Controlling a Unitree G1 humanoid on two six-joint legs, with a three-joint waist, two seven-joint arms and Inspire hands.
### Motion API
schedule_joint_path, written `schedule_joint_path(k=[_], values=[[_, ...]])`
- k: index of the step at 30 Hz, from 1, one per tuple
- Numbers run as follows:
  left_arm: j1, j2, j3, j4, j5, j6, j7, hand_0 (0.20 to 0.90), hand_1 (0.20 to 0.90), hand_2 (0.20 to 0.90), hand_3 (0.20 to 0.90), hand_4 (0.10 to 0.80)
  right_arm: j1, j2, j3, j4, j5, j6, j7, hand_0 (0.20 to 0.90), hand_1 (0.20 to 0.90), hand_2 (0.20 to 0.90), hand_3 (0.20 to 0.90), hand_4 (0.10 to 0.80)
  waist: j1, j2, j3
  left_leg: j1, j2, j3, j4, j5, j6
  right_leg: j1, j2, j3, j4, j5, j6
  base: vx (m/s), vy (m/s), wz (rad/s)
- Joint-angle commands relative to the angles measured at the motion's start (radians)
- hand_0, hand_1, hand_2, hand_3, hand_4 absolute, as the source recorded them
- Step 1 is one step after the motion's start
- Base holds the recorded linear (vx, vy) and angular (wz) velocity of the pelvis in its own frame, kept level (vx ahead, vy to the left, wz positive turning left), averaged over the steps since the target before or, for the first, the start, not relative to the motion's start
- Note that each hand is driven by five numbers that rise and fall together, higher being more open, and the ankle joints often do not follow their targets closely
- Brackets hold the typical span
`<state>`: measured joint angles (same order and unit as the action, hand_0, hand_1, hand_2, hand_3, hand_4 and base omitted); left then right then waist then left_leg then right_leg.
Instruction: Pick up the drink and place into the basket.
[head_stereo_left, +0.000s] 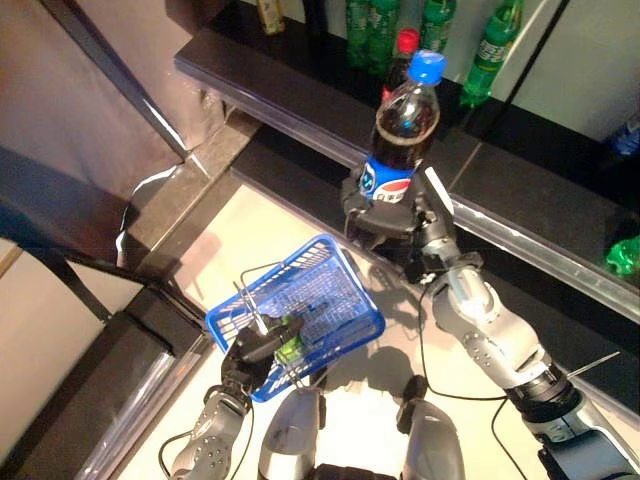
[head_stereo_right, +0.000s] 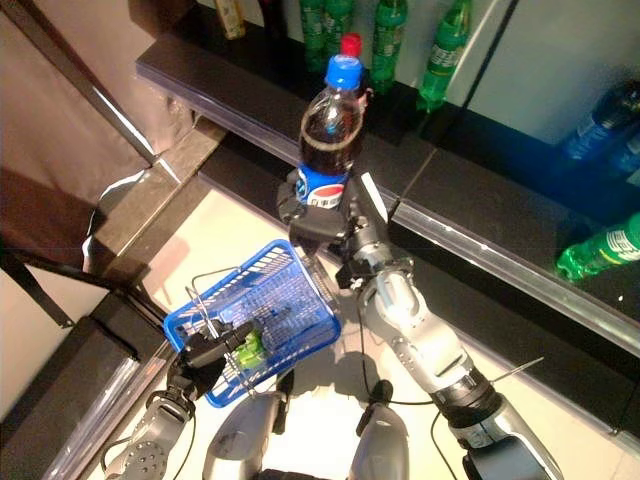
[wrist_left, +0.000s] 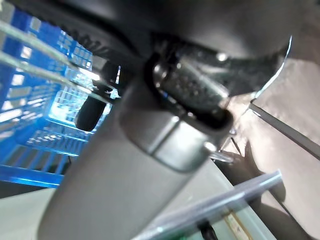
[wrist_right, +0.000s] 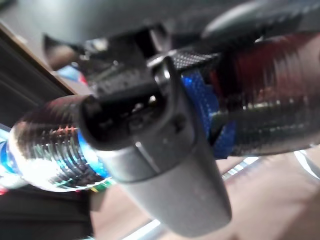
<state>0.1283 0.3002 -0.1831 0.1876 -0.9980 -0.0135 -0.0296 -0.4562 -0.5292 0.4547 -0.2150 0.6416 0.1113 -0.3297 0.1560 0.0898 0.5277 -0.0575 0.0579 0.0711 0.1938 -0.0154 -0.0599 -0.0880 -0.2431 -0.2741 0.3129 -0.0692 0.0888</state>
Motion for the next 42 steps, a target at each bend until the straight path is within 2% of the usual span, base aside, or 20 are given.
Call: schedule_joint_path(k=[1,8,21,25,31,37,42], values=[[0.004,0.11,0.043,-0.275,0.005,-0.118,-0.084,0.3,0.3,0.3,0.2,0.1,-0.101,0.064,-0.021,-0.166,0.027,-0.117,0.018,0.3,0.3,0.3,0.2,0.1,0.011,-0.05,-0.21,-0.041,0.007,-0.02,0.149,-0.029,-0.003,0.118,0.011,-0.003,-0.129,0.024,-0.04,0.017,-0.024,0.06],[-0.031,0.156,0.029,-0.444,-0.025,-0.076,-0.102,0.3,0.3,0.3,0.2,0.1,-0.08,0.101,0.082,-0.09,0.001,-0.096,-0.012,0.3,0.3,0.3,0.2,0.1,0.049,-0.053,-0.204,-0.045,0.001,-0.052,0.156,-0.029,-0.003,0.145,0.006,-0.027,-0.143,0.033,-0.026,0.0,-0.025,0.18],[-0.111,0.206,0.014,-0.593,-0.081,-0.047,-0.198,0.3,0.3,0.3,0.2,0.1,-0.045,0.198,0.215,0.105,-0.032,-0.101,-0.085,0.3,0.3,0.3,0.2,0.1,0.098,-0.056,-0.18,-0.085,-0.014,-0.105,0.171,-0.012,-0.01,0.156,0.001,-0.058,-0.165,0.048,-0.012,-0.02,-0.03,0.11],[-0.125,0.207,0.011,-0.628,-0.106,-0.023,-0.228,0.3,0.3,0.3,0.2,0.1,-0.034,0.225,0.249,0.159,-0.073,-0.097,-0.098,0.3,0.3,0.3,0.2,0.1,0.109,-0.055,-0.177,-0.096,-0.018,-0.115,0.179,-0.005,-0.012,0.158,0.0,-0.063,-0.169,0.048,-0.011,-0.012,-0.021,0.07],[-0.137,0.202,-0.002,-0.671,-0.089,-0.019,-0.336,0.3,0.3,0.3,0.2,0.1,-0.029,0.259,0.273,0.233,-0.099,-0.118,-0.109,0.3,0.3,0.3,0.2,0.1,0.124,-0.047,-0.167,-0.122,-0.024,-0.132,0.195,0.005,-0.015,0.153,-0.001,-0.073,-0.167,0.048,-0.014,-0.015,-0.015,0.07],[-0.163,0.215,-0.004,-0.672,-0.121,0.013,-0.355,0.3,0.3,0.3,0.2,0.1,-0.031,0.288,0.287,0.301,-0.152,-0.117,-0.12,0.3,0.3,0.3,0.2,0.1,0.129,-0.046,-0.169,-0.135,-0.03,-0.138,0.21,0.011,-0.017,0.153,-0.006,-0.075,-0.164,0.048,-0.012,0.005,-0.003,0.03],[-0.159,0.189,-0.01,-0.693,-0.13,0.053,-0.412,0.3,0.3,0.3,0.2,0.1,-0.002,0.351,0.315,0.468,-0.187,-0.088,-0.115,0.3,0.3,0.3,0.2,0.1,0.148,-0.043,-0.176,-0.144,-0.033,-0.146,0.22,0.013,-0.019,0.16,-0.011,-0.085,-0.164,0.044,-0.012,0.027,0.004,0.01]])
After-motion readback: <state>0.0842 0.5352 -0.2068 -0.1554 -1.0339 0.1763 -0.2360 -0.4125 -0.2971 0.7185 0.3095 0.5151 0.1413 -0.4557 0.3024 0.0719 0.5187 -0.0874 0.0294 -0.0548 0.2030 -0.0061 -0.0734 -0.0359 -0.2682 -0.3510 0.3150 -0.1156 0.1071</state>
